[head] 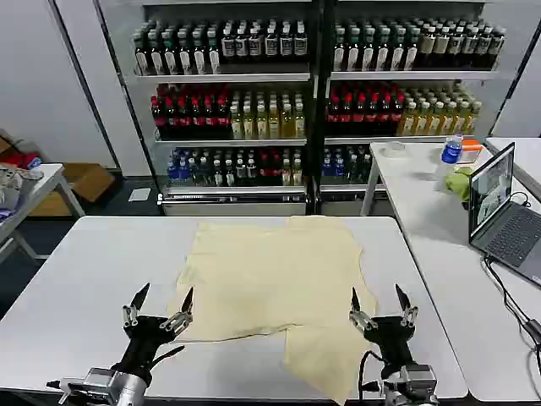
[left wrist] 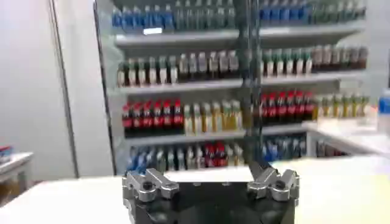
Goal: Fold and organize the clothes.
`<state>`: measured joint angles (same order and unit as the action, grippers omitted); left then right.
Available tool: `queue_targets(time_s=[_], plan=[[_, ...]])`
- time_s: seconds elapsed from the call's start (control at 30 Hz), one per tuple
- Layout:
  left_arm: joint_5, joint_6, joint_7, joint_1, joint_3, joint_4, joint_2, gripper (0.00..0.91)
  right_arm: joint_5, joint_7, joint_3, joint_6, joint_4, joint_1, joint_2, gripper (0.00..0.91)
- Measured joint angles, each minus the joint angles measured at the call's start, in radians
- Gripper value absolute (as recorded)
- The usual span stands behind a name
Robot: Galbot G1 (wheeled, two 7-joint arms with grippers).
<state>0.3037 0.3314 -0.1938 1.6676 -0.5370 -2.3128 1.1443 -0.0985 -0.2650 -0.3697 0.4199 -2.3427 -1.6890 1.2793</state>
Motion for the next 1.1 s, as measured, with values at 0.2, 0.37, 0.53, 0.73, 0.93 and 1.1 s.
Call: queue_targets(time_s=[0.2,0.37,0.53,0.73,0.93,1.1], plan=[[0.035,0.103,-0.008,-0.002,-0.003,0.017,-0.049,0.907,-0.022,-0.019,0.043,0.036,-0.001,-0.066,-0.021,0.907],[0.048,0.155,-0.017,-0.014,0.003,0.04,-0.078,0.907,-0.037,-0.03,0.06,0.054,0.005,-0.096,-0.027,0.907],[0.056,0.187,-0.018,-0.028,0.014,0.066,-0.091,0.907,-0.052,-0.04,0.07,0.064,0.017,-0.107,-0.027,0.907],[0.064,0.212,-0.019,-0.046,0.027,0.099,-0.095,0.907,-0.072,-0.054,0.078,0.071,0.037,-0.105,-0.022,0.907],[0.07,0.226,-0.018,-0.069,0.042,0.13,-0.102,0.907,-0.086,-0.061,0.09,0.081,0.047,-0.099,-0.018,0.907],[0.084,0.234,-0.017,-0.088,0.051,0.158,-0.107,0.907,-0.098,-0.065,0.092,0.087,0.053,-0.099,-0.016,0.907]])
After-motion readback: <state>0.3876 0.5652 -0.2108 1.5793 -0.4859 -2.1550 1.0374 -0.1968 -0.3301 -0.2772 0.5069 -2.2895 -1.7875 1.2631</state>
